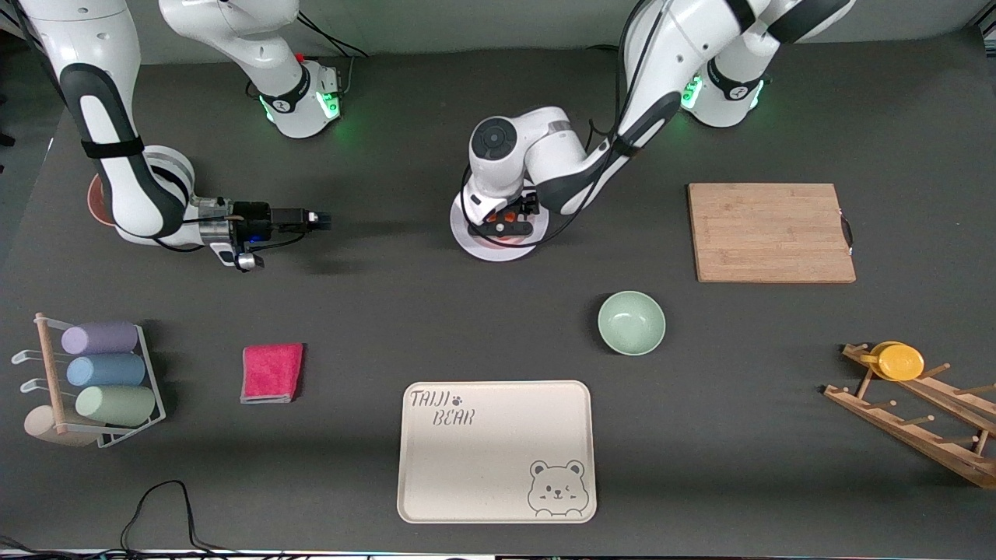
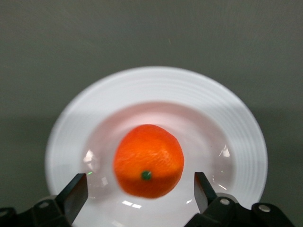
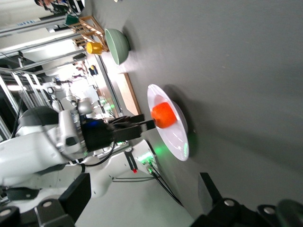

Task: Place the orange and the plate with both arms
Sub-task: 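Open the left gripper and withdraw it to its side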

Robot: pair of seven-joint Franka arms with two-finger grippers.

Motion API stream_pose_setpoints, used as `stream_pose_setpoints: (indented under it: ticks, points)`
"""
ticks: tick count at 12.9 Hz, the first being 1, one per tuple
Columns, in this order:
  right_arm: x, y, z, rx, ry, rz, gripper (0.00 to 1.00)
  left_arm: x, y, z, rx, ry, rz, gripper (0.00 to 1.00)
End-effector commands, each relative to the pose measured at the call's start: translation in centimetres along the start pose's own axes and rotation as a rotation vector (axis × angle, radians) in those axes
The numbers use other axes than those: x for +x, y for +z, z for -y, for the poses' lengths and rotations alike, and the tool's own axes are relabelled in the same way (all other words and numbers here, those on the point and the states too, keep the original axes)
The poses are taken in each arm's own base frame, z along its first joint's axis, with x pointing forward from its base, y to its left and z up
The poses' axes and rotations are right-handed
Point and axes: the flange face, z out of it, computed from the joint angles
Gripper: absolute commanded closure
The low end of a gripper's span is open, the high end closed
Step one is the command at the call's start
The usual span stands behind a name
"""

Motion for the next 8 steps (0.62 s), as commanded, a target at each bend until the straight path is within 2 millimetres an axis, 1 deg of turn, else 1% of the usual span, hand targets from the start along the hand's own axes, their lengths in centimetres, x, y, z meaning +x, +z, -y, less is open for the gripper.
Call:
stream_pose_setpoints:
  ticks: [1, 2, 3, 4, 5, 6, 8]
  points:
    - [0.4, 3.1, 0.4, 0.003, -0.042, -0.054, 0.0, -1.4, -10.9, 2.0, 0.049, -0.027, -0.082, 0.0]
    - [0.5, 4.9, 0.4, 0.023, -0.056, -0.066, 0.0, -1.6, -13.9, 3.3, 0.068, -0.02, -0.1, 0.0]
    - [0.7, 6.1, 0.0, 0.037, -0.084, -0.074, 0.0, -1.5, -17.4, 4.8, 0.072, -0.021, -0.089, 0.0]
    - [0.8, 7.2, -0.6, 0.05, -0.118, -0.082, 0.0, -0.9, -21.1, 6.8, 0.078, 0.001, -0.059, 0.0]
    - [0.7, 8.3, -0.8, 0.054, -0.137, -0.073, 0.0, 0.5, -24.9, 9.7, 0.08, 0.007, -0.026, 0.0]
    - [0.7, 8.7, -0.9, 0.056, -0.138, -0.073, 0.0, 2.7, -28.3, 13.3, 0.08, 0.008, -0.005, 0.0]
    - [0.4, 10.2, -1.9, 0.056, -0.185, -0.064, 0.0, 7.6, -33.7, 21.2, 0.063, 0.005, 0.023, 0.0]
